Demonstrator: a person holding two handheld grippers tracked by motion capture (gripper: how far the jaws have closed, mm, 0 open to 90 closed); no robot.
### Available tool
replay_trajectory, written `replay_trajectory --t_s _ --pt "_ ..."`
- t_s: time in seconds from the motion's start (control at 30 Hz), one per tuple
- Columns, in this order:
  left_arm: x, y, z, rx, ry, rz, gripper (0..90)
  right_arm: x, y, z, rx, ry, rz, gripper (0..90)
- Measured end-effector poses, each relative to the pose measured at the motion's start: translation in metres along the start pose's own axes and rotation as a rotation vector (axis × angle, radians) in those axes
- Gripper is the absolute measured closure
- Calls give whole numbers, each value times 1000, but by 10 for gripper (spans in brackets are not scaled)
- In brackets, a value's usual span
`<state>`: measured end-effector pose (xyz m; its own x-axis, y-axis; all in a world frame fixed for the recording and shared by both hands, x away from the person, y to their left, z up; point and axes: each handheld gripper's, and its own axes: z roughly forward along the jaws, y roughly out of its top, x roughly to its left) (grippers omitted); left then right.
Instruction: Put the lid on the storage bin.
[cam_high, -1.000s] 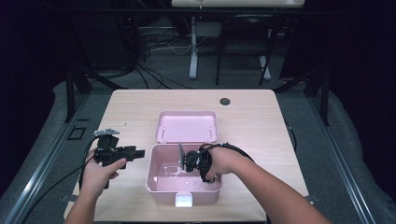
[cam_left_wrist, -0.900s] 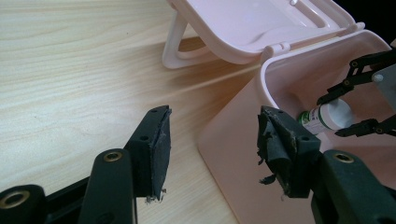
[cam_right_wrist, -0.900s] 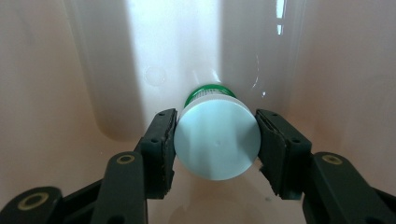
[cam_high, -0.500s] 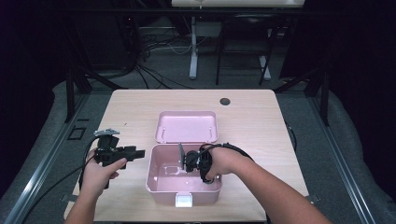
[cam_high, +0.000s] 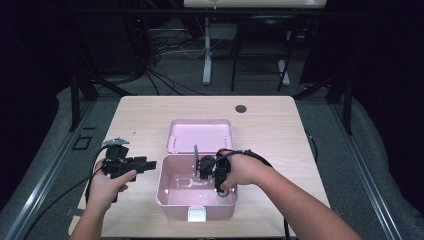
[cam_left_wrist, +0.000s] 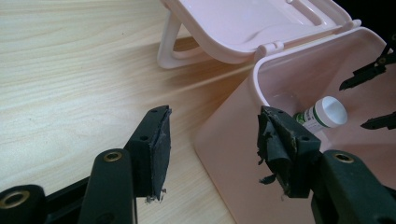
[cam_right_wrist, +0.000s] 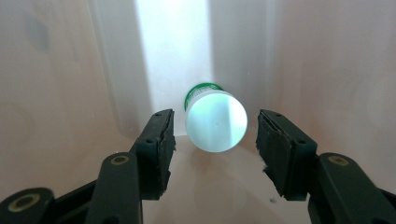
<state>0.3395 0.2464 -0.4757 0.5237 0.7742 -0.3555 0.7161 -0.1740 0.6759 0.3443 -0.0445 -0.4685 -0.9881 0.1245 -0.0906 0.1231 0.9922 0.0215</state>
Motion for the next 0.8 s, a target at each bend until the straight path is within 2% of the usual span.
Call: replay_trajectory --t_s 0.17,0.33,0.63,0.8 --pt "-3 1 -1 -1 -5 6 447 -4 -6 -8 -42 13 57 471" --pt "-5 1 -2 -2 -8 14 451 -8 -12 -16 -69 3 91 477" --pt "-12 3 -3 -2 -16 34 458 -17 -24 -28 -139 -21 194 497" --pt "-16 3 -4 -6 -24 51 473 -21 -30 -31 -169 -36 228 504"
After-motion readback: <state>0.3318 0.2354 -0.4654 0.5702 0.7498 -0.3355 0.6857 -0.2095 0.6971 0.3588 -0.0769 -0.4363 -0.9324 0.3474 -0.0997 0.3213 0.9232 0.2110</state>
